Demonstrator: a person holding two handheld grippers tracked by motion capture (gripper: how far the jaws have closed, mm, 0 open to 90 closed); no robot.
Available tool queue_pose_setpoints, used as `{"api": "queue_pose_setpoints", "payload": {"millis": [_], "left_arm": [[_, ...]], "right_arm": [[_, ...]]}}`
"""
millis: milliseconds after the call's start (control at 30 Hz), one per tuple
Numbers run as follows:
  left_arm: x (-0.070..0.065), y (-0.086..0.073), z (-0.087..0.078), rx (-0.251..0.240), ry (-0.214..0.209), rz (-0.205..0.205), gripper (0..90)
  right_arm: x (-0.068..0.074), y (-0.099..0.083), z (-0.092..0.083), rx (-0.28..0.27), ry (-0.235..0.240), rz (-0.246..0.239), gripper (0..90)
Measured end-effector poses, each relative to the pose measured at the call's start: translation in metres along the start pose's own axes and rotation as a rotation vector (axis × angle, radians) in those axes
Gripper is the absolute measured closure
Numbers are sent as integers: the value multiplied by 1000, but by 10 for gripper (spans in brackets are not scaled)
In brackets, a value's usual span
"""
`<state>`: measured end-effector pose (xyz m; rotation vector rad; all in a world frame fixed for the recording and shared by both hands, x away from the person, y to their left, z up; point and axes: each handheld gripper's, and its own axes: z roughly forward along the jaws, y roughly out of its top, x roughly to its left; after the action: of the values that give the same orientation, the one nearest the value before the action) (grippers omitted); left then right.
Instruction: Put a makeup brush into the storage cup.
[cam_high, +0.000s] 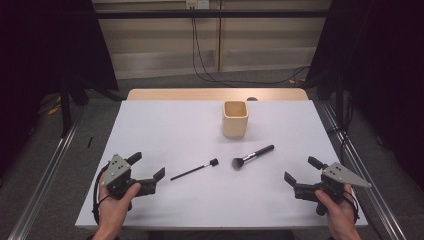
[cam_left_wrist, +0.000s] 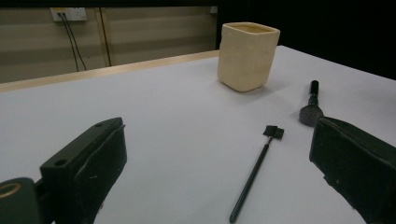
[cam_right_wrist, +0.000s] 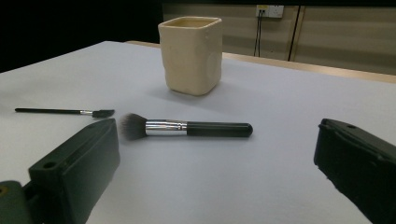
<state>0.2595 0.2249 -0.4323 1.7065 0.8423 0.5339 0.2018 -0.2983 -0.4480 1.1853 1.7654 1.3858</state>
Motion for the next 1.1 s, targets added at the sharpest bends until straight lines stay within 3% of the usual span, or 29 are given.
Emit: {"api": "queue_pose_setpoints", "payload": {"millis": [133,300,433,767,867,1000,1100], "left_arm": [[-3,4,11,15,-19,22,39],[-3,6,20,24,-22,20,39],[-2,11,26,7,-29,-7,39],[-5,21,42,-4,-47,14,42],[-4,25,47,-31,-74,10,42],[-5,31,52,-43,-74,31,29],[-5,34,55,-51,-84,23,26]], "right_arm": [[0,0,0,0,-2,-3,0],[0,0,2,4,-2,1,0],[1,0,3,7,3,-6,0],[5,2,5,0,13,-29,0],[5,2,6,0,13,-27,0],[4,2,6,-1,18,-23,0],[4,2,7,-1,16,-22,2]]}}
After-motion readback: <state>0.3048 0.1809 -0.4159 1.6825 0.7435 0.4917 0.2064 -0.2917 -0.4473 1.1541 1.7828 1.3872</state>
